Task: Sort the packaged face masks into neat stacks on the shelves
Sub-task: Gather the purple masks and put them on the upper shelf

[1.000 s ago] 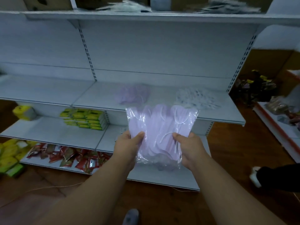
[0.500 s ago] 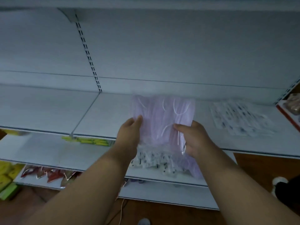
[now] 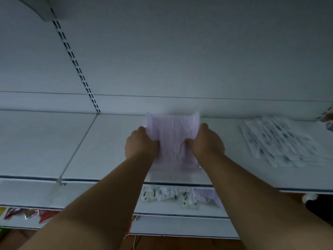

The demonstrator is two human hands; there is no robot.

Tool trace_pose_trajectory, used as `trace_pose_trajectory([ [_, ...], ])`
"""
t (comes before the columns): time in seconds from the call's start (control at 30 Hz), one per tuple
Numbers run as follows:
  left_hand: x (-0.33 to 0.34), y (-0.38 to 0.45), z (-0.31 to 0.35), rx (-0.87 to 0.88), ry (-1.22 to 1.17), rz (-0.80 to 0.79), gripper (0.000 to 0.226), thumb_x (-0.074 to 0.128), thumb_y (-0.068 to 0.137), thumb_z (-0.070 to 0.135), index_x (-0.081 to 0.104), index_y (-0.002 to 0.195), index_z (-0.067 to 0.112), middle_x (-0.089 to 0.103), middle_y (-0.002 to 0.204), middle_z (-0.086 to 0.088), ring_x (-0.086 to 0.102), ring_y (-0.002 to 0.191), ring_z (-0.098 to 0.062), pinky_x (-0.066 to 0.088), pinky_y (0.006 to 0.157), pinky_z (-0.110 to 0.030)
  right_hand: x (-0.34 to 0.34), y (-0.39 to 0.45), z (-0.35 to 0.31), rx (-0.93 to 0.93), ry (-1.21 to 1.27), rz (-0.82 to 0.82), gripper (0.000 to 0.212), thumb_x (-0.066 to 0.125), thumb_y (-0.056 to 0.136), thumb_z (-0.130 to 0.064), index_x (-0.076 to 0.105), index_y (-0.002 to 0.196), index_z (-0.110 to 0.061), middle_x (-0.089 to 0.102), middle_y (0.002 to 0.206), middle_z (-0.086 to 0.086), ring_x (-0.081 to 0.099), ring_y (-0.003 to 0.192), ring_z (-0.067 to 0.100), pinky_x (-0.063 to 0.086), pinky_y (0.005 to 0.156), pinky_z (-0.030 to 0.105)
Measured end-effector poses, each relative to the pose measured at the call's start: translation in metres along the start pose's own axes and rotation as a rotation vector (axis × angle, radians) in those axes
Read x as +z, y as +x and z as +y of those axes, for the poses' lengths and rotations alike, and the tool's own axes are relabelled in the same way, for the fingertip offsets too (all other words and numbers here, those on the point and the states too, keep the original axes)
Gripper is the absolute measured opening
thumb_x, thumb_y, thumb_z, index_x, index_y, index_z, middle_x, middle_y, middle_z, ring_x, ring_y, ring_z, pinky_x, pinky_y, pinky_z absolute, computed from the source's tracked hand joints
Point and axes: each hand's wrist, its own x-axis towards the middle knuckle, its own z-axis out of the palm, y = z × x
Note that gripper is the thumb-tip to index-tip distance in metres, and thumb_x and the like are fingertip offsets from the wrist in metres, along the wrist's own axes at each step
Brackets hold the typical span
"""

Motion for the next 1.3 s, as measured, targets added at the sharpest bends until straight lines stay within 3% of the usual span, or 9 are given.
trace_pose_trajectory([
  [0.07,-0.001,-0.007,0.002,0.060,0.093,0.117,0.065,0.071,0.080,0.033,0.047,0.137,0.017,0.052,0.133,-0.009,0.049,0.122,-0.033,0.042,0.102,-0.043,-0.006,-0.001,0.000,-0.040,-0.087,0.061,0.052,0.068,0.087,-0.046,0.046,0.118,-0.010,0.065,0.113,0.012,0.065,0.103,0.033,0.044,0.071,0.034],
  [0.13,-0.003,-0.020,0.005,0.172,0.164,0.219,0.069,0.072,0.083,0.031,0.041,0.143,0.018,0.047,0.138,-0.009,0.044,0.127,-0.031,0.037,0.105,-0.041,-0.013,-0.004,0.001,-0.115,-0.133,0.077,0.049,0.064,0.090,-0.047,0.046,0.118,-0.010,0.066,0.111,0.012,0.065,0.102,0.033,0.043,0.069,0.034],
  [0.3,0.002,-0.074,0.020,0.435,0.120,0.313,0.040,0.067,0.080,0.012,0.064,0.120,0.016,0.062,0.118,-0.009,0.058,0.107,-0.033,0.045,0.091,-0.042,-0.038,-0.031,0.016,-0.328,-0.018,0.096,0.031,0.053,0.097,-0.040,0.052,0.108,-0.011,0.064,0.105,0.009,0.062,0.095,0.030,0.044,0.069,0.033],
  [0.4,0.012,-0.121,0.029,0.565,0.098,0.365,0.035,0.070,0.072,0.003,0.069,0.106,0.013,0.066,0.101,-0.009,0.063,0.089,-0.034,0.049,0.078,-0.041,-0.061,-0.059,0.037,-0.435,0.093,0.150,0.020,0.054,0.097,-0.033,0.051,0.097,-0.013,0.060,0.093,0.005,0.057,0.081,0.026,0.035,0.063,0.030],
  [0.57,0.044,-0.225,0.037,0.640,0.110,0.366,0.028,0.068,0.076,0.009,0.067,0.104,0.016,0.064,0.099,-0.003,0.061,0.090,-0.028,0.050,0.078,-0.039,-0.084,-0.125,0.116,-0.534,0.283,0.142,0.020,0.057,0.093,-0.028,0.045,0.081,-0.017,0.055,0.074,-0.002,0.052,0.065,0.020,0.044,0.057,0.035],
  [0.77,0.123,-0.322,0.036,0.618,0.108,0.151,0.026,0.061,0.081,0.017,0.067,0.106,0.015,0.064,0.101,-0.005,0.062,0.090,-0.031,0.049,0.078,-0.041,-0.074,-0.188,0.227,-0.408,0.263,-0.060,0.024,0.051,0.097,-0.033,0.041,0.079,-0.023,0.045,0.069,-0.007,0.042,0.059,0.007,0.028,0.051,0.032],
  [0.9,0.170,-0.334,0.018,0.573,0.096,-0.016,0.026,0.064,0.082,0.015,0.066,0.107,0.014,0.063,0.101,-0.005,0.062,0.091,-0.031,0.052,0.076,-0.042,-0.030,-0.198,0.272,-0.333,0.234,-0.130,0.026,0.054,0.097,-0.032,0.042,0.077,-0.022,0.046,0.067,-0.005,0.044,0.058,0.010,0.031,0.050,0.031],
  [1.13,0.238,-0.293,-0.014,0.506,0.082,-0.178,0.028,0.062,0.088,0.005,0.066,0.113,0.015,0.064,0.110,-0.007,0.061,0.101,-0.032,0.052,0.084,-0.045,0.050,-0.175,0.319,-0.224,0.264,-0.052,0.024,0.060,0.095,-0.030,0.049,0.079,-0.015,0.051,0.068,0.000,0.049,0.059,0.016,0.044,0.056,0.035],
  [1.3,0.295,-0.274,-0.024,0.452,0.028,-0.293,0.029,0.057,0.091,0.005,0.065,0.116,0.017,0.063,0.113,-0.003,0.060,0.100,-0.027,0.050,0.085,-0.041,0.106,-0.138,0.359,-0.116,0.188,-0.150,0.015,0.061,0.093,-0.031,0.055,0.092,-0.018,0.058,0.086,-0.002,0.057,0.074,0.013,0.050,0.065,0.031],
])
